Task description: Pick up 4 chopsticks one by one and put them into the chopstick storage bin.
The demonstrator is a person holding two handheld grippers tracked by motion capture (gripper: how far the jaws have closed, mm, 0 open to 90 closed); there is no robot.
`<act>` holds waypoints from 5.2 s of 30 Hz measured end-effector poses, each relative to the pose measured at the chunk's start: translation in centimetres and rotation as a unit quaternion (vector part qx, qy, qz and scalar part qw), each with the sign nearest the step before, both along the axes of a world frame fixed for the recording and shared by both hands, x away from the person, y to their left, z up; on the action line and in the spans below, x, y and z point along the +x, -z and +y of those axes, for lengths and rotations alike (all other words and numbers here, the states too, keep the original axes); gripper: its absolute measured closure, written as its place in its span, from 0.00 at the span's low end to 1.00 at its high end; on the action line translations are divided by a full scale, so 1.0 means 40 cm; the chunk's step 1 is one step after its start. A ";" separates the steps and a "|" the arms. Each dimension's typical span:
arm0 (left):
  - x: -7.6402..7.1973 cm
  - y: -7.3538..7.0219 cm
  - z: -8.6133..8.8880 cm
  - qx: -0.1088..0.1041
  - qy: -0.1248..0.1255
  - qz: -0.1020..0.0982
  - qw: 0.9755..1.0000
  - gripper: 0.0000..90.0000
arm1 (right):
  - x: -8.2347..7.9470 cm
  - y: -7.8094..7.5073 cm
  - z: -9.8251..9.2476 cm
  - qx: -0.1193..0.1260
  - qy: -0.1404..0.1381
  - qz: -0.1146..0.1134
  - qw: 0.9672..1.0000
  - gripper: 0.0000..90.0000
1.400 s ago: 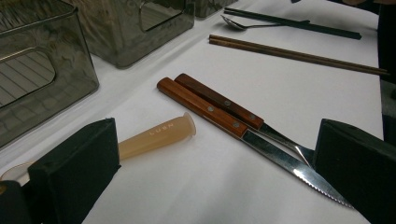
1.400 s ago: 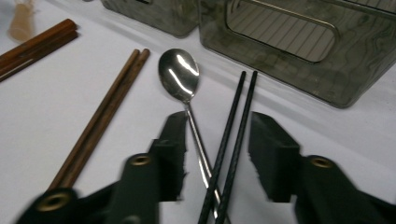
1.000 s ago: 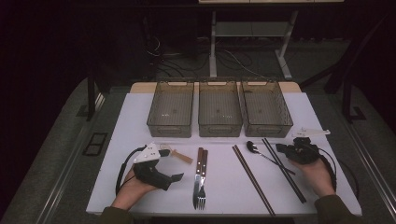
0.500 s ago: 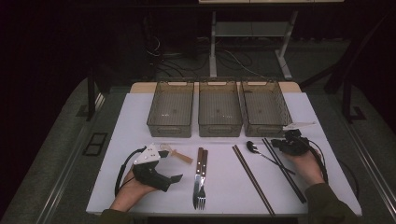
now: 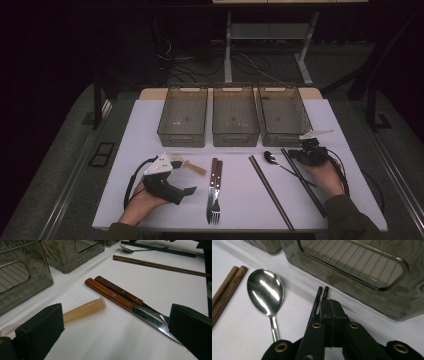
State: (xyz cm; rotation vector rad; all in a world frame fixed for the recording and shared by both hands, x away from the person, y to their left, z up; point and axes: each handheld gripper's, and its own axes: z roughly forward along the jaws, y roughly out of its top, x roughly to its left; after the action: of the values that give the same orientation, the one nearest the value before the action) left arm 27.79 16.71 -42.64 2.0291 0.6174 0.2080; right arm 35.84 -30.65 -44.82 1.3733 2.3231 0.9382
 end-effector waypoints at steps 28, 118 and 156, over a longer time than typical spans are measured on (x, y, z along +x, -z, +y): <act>-0.003 -0.002 0.001 -0.002 0.002 -0.001 1.000 0.00 | -0.014 -0.003 0.054 0.002 -0.063 0.001 0.998 1.00; -0.021 0.007 -0.005 0.011 0.011 -0.002 1.000 0.00 | -0.260 -0.027 -0.065 -0.014 -0.033 0.065 0.997 0.95; -0.021 0.010 -0.011 0.012 0.017 0.001 1.000 0.00 | -0.271 -0.097 -0.110 0.029 -0.045 -0.010 0.999 0.96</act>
State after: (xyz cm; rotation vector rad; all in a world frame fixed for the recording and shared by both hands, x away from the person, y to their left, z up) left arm 26.93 16.29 -43.05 2.0613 0.5837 0.1950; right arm 25.02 -35.07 -40.94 1.2836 2.3779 1.0482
